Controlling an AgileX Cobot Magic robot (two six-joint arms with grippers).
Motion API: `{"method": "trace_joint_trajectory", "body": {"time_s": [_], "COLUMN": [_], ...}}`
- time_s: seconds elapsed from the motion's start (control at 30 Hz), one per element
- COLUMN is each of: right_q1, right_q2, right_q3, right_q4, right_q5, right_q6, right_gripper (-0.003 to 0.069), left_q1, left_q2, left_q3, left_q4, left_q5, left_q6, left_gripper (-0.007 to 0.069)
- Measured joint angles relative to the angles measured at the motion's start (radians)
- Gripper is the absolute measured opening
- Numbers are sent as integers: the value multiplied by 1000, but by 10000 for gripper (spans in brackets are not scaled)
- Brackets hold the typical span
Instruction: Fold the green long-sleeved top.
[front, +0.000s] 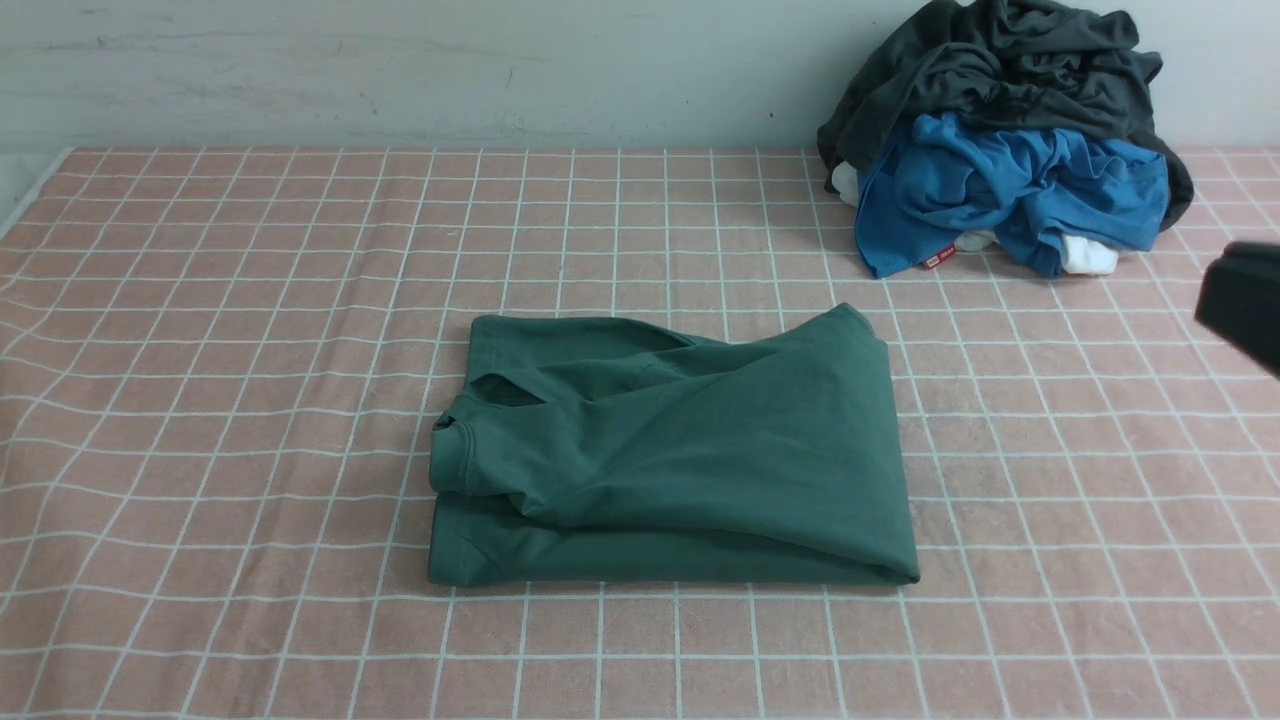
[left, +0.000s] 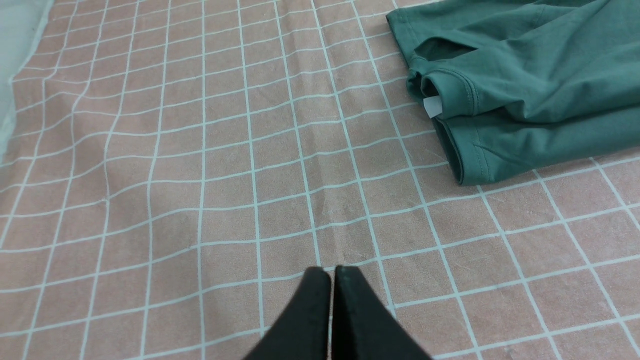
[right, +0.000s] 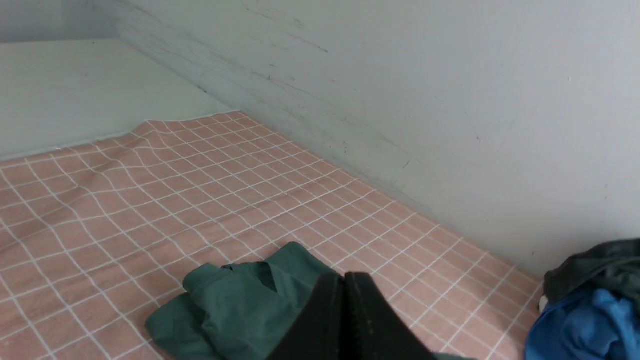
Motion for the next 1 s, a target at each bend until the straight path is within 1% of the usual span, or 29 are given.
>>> {"method": "trace_joint_trajectory", "body": {"time_s": [0.1,0.13,0.17,0.23,0.3,0.33,0.37,0.4,0.43,0.53,0.63,0.7,0.77,1.0], "right_q1": [-45,-81,-88,-199,-244,-319,-329,-379,-449,-593,-694,-736,-746,-746], "right_q2": [-65,-101,-108,-213,-257,-330,-348,-384,-446,-563,-619,-625,-627,-627], "right_q3": [150,203,214,371,421,485,502,534,585,671,738,762,765,762], "right_q4": [-9,-10,-10,-18,-18,-21,-22,-28,-40,-70,-80,-80,-80,-78], "right_q5": [-71,-88,-91,-122,-126,-126,-126,-126,-126,-126,-126,-122,-111,-80], "right_q6": [83,107,115,180,197,229,232,245,259,269,271,274,275,263], "right_gripper": [-14,-14,-14,-14,-14,-14,-14,-14,-14,-14,-14,-14,-14,-14], "left_q1": [0,0,0,0,0,0,0,0,0,0,0,0,0,0], "left_q2": [0,0,0,0,0,0,0,0,0,0,0,0,0,0], "left_q3": [0,0,0,0,0,0,0,0,0,0,0,0,0,0], "left_q4": [0,0,0,0,0,0,0,0,0,0,0,-1,-1,-1], "left_q5": [0,0,0,0,0,0,0,0,0,0,-1,-1,-1,-2], "left_q6": [0,0,0,0,0,0,0,0,0,0,0,0,0,0], "left_gripper": [-3,-3,-3,-3,-3,-3,-3,-3,-3,-3,-3,-3,-3,-3]}}
